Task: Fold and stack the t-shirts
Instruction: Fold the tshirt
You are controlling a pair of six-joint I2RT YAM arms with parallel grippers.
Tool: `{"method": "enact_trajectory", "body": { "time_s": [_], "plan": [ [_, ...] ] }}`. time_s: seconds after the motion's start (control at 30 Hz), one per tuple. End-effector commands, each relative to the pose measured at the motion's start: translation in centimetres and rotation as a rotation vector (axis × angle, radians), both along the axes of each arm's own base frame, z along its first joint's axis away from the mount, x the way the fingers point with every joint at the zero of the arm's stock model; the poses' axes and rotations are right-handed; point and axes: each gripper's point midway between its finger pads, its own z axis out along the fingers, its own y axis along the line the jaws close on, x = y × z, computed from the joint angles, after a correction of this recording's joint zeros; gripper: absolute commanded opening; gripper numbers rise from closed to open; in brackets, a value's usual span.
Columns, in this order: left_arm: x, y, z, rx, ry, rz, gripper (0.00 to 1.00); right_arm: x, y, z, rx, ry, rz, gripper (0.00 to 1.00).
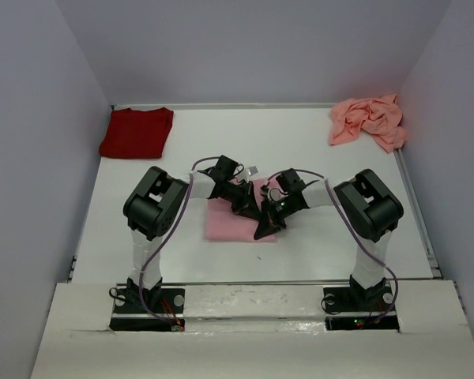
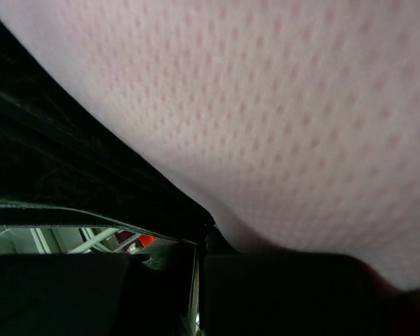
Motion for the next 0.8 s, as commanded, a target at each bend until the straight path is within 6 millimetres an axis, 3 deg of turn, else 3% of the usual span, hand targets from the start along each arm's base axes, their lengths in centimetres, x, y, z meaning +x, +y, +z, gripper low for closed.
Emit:
{"method": "enact_trajectory", "body": {
  "time_s": [0.0, 0.23, 0.27, 0.4, 0.5, 0.6, 0.67, 0.73, 0.77],
  "plan": [
    [-0.5, -0.5, 2.7, -0.055, -0.038, -0.030, 0.00, -2.9, -3.8, -4.9, -0.332, 0.180, -0.050, 0.00],
    [-0.4, -0.4, 3.1, -0.051, -0.053, -0.028, 0.00, -0.6, -3.7, -3.2, -0.352, 0.090, -0.045, 0.00],
    [-0.3, -0.4, 3.2, -0.053, -0.057, -0.027, 0.00, 0.0, -4.4, -3.0, -0.389, 0.072, -0.061, 0.00],
    [0.5, -0.9, 4.2, -0.069, -0.087, -0.025, 0.00, 2.7, -5.5, 0.1, -0.395, -0.031, -0.118, 0.00],
    [0.9, -1.2, 5.0, -0.073, -0.089, -0.025, 0.00, 4.6, -5.5, 3.8, -0.326, -0.113, -0.160, 0.00],
    [1.8, -1.7, 6.3, -0.087, -0.114, -0.022, 0.00, 6.1, -4.2, 8.3, -0.228, -0.205, -0.164, 0.00],
    [2.4, -2.2, 7.2, -0.100, -0.130, -0.023, 0.00, 6.2, -3.4, 10.0, -0.173, -0.208, -0.159, 0.00],
    [2.8, -2.4, 7.4, -0.102, -0.132, -0.023, 0.00, 6.4, -2.9, 10.8, -0.141, -0.201, -0.151, 0.05],
    [2.9, -2.5, 7.6, -0.104, -0.133, -0.024, 0.00, 6.5, -2.6, 11.1, -0.128, -0.200, -0.148, 0.18]
  ]
}}
